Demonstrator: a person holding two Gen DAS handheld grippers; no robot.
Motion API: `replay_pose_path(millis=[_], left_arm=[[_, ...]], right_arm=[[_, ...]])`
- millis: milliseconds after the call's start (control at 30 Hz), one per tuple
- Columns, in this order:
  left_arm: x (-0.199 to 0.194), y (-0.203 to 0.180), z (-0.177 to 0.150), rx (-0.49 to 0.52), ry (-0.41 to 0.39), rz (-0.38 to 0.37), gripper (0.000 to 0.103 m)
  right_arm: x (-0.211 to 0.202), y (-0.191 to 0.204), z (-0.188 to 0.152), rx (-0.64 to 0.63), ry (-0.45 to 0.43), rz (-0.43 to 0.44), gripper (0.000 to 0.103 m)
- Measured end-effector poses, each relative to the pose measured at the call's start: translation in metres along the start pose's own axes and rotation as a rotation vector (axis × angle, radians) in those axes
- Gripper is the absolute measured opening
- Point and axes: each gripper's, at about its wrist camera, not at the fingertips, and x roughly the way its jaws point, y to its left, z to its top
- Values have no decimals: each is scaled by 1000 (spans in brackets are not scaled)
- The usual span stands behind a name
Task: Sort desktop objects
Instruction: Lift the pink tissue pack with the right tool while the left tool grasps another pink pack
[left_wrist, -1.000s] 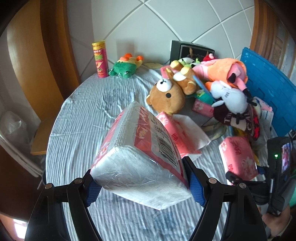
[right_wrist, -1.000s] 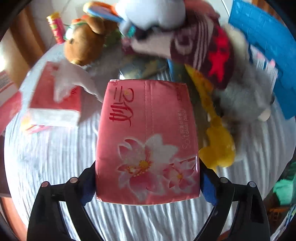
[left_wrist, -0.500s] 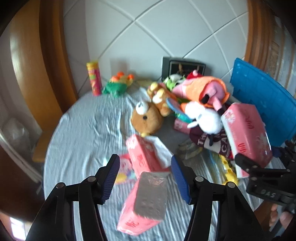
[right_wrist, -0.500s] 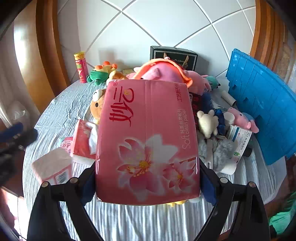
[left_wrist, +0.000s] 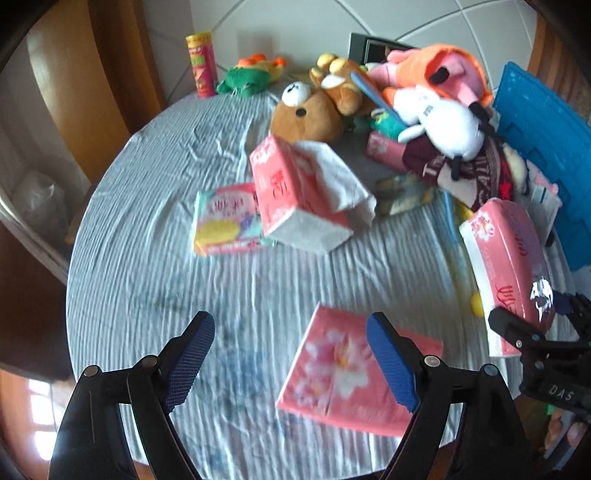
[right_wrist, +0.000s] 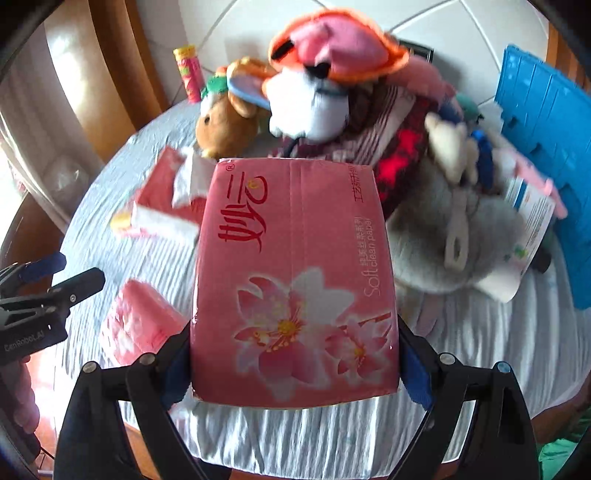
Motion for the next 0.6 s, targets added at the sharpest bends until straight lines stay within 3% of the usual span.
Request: replay_pose_path(millis=[267,467,533,600], left_arm=[[-9,-25,-40,-164,25,25,85],[-2,-63,-67,-110,93,-44,85],[12,-63,-76,-102,136,-24,85],[26,-51,-85,-107,171,63,88]], right_arm=[[-1,-26,-18,-109,13,44,92],[-7,-40,-15,-172,13,63,92],[-4,-39,-14,-175,13,69,92],[-2,-36,-13,-179,17,78,92]])
